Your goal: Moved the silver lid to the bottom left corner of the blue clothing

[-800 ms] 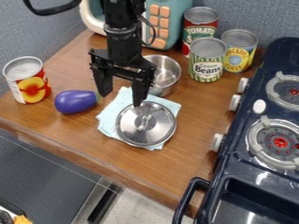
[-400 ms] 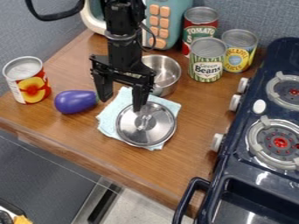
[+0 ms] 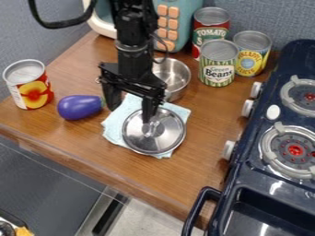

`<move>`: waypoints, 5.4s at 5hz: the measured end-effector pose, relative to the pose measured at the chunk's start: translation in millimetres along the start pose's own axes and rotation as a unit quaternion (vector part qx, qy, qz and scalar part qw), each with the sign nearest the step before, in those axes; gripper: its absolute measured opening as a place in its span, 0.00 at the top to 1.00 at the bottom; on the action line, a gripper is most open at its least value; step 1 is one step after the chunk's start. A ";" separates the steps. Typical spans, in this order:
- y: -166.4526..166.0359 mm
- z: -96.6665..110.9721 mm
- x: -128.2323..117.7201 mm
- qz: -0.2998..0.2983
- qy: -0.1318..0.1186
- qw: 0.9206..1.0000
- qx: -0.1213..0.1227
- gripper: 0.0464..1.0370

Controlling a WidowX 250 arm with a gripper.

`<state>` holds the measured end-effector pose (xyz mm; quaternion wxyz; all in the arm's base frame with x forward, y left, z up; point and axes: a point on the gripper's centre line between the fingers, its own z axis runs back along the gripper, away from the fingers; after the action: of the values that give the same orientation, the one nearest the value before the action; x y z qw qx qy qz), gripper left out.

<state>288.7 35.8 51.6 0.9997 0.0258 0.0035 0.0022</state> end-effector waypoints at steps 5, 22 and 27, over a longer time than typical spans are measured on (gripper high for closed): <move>-10.1 -39.9 17.0 0.010 0.007 0.999 -0.052 0.04; -3.3 -28.2 1.4 0.770 -0.084 0.632 -0.026 0.99; 15.7 -41.6 13.5 0.623 0.044 0.777 0.073 0.99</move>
<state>301.8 53.7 10.8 0.7736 0.0950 0.0304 0.6257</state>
